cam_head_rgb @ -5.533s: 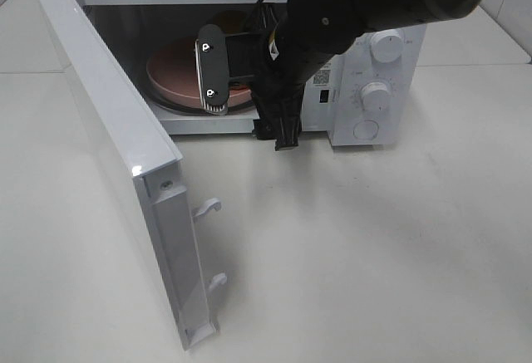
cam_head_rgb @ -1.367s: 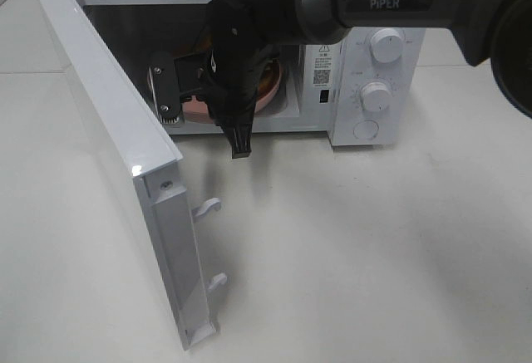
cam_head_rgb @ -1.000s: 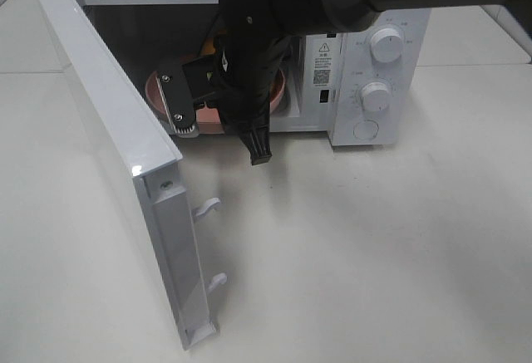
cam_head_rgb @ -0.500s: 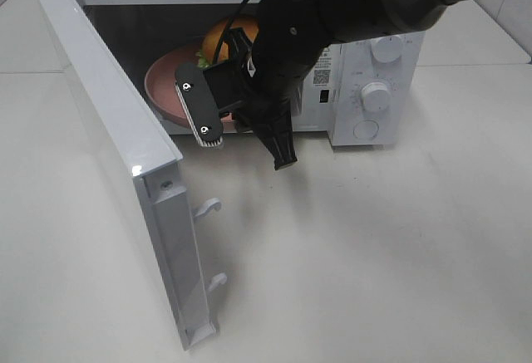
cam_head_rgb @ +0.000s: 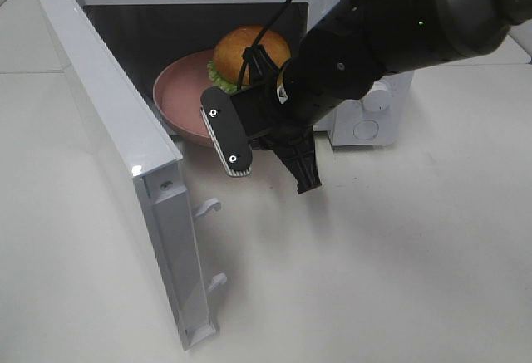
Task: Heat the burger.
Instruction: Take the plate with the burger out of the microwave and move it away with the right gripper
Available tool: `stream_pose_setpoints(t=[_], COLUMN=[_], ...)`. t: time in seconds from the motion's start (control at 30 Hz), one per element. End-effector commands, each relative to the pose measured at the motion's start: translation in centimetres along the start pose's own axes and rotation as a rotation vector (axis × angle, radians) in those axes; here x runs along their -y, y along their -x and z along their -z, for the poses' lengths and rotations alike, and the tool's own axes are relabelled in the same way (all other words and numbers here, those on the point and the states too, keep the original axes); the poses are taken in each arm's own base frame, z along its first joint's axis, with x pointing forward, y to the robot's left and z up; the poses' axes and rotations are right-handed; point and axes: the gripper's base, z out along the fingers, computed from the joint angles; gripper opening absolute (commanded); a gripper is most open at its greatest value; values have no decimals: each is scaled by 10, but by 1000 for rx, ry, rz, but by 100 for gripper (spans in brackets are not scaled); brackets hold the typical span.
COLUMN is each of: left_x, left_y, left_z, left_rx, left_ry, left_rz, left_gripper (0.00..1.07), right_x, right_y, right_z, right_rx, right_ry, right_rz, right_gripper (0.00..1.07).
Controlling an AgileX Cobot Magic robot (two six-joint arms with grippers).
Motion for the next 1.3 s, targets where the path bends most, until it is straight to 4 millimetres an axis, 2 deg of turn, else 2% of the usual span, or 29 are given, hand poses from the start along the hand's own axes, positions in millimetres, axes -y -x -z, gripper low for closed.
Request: stream_pose_setpoints(t=[0.03, 0.6, 0.87, 1.3], left_x=[-1, -1, -1, -1], left_y=[0, 0, 0, 0], left_z=[2, 2, 2, 2], left_rx=[31, 31, 31, 31], left_ry=[8, 8, 8, 8], left_rz=[3, 3, 3, 3], left_gripper=[98, 98, 98, 98], right_x=[8, -28, -36, -61], right_y=[1, -6, -10, -18], right_z=[19, 64, 80, 115], right_rx=[55, 122, 124, 130], right_ry=[-121, -197, -207, -223], right_rz=[33, 69, 66, 21], right_gripper=[0, 0, 0, 0])
